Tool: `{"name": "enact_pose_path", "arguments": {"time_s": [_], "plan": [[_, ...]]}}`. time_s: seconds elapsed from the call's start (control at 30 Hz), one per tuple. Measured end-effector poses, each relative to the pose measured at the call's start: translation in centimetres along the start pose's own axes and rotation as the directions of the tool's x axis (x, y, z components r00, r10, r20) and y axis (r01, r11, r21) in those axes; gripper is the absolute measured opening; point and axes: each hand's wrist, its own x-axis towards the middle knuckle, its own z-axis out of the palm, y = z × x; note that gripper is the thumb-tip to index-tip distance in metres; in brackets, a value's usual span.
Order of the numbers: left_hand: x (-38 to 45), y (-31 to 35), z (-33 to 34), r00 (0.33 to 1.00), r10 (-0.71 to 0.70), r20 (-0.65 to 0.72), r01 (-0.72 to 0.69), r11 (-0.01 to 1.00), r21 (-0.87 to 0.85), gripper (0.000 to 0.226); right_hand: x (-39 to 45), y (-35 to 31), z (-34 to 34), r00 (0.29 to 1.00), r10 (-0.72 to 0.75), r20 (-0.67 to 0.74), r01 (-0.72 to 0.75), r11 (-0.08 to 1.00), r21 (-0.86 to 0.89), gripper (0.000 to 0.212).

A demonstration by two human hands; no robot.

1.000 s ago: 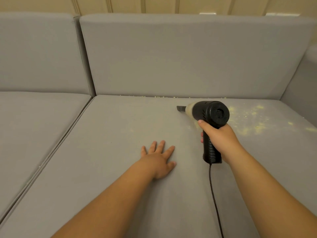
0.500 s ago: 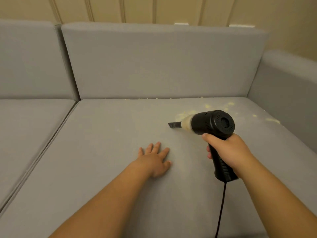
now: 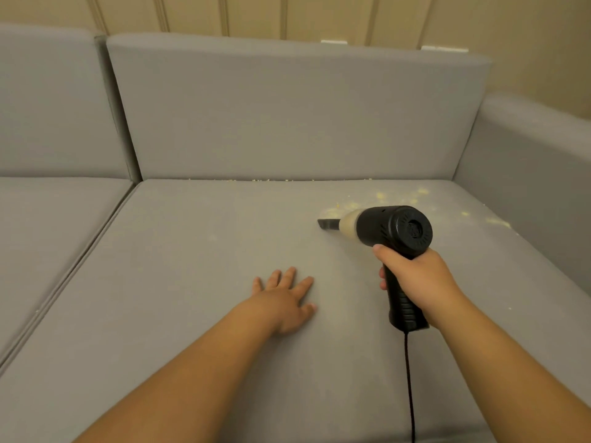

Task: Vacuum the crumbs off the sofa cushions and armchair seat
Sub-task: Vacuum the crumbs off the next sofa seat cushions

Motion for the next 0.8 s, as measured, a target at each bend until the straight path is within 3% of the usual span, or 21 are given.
{"name": "enact_pose_path", "arguments": {"time_s": [0.3, 0.6, 0.8], "plan": [[1.4, 1.6, 0.0, 1.000, -0.006, 0.010, 0.006, 1.000, 0.006, 0.070, 1.4, 0.7, -0.4, 0.996, -0.016, -0.082, 0.014, 1.000, -0.023, 0.022], [2.8, 1.7, 0.3, 1.000, 0.007, -0.017, -0.006, 0.998, 0.066, 0.069, 3.1, 1.0, -0.3, 1.000, -0.019, -0.012, 0.019, 1.000, -0.009, 0.020], [3.8, 2.0, 0.1, 0.999, 0.014, -0.031, -0.012, 0.999, 0.053, 0.067, 3.1, 1.0, -1.5, 0.998, -0.011, -0.066, 0.012, 1.000, 0.018, 0.015]]}}
